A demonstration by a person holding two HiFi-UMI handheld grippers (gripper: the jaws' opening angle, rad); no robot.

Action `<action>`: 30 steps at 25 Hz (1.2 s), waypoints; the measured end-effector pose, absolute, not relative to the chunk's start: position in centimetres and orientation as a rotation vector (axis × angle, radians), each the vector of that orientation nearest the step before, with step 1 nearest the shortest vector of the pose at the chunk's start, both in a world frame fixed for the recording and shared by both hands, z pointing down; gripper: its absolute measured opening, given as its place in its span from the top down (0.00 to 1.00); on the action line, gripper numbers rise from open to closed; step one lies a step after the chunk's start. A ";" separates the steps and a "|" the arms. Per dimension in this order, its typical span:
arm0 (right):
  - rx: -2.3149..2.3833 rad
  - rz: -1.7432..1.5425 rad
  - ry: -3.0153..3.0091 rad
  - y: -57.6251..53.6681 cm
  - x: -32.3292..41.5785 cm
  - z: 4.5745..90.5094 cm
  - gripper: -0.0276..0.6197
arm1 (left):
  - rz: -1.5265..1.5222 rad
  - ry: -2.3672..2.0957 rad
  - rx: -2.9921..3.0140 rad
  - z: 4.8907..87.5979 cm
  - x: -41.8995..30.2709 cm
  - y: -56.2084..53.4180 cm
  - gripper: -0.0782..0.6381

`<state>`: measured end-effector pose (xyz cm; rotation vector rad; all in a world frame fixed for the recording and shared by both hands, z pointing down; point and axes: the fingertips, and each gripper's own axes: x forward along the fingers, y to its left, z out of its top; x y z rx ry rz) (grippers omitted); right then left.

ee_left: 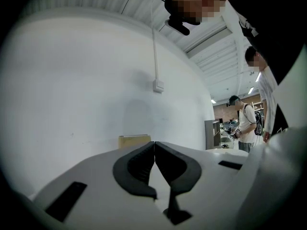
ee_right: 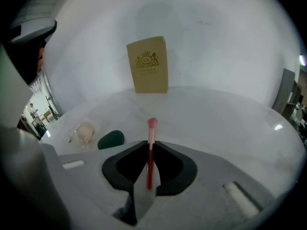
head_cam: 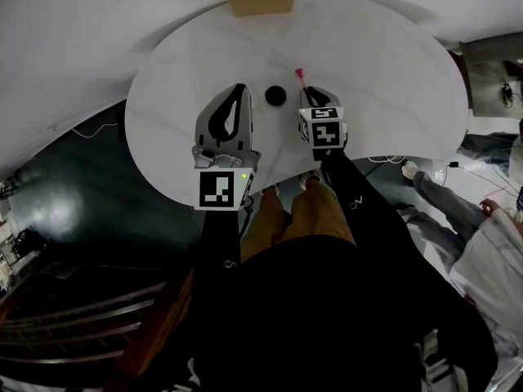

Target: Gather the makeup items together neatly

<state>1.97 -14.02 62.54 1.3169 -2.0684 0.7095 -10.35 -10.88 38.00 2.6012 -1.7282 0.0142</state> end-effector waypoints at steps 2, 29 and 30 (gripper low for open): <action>1.301 0.731 -2.042 -13.9 2.0 63.2 0.88 | 0.049 -1.744 2.617 38.2 -10.9 -10.7 0.88; 1.368 -0.264 -2.833 -12.4 -0.3 28.5 0.95 | 0.063 -1.804 2.644 31.0 -11.1 -11.6 0.88; 1.353 -0.279 -2.838 -12.2 -0.4 28.4 0.95 | 0.058 -1.803 2.654 30.7 -11.0 -11.5 0.88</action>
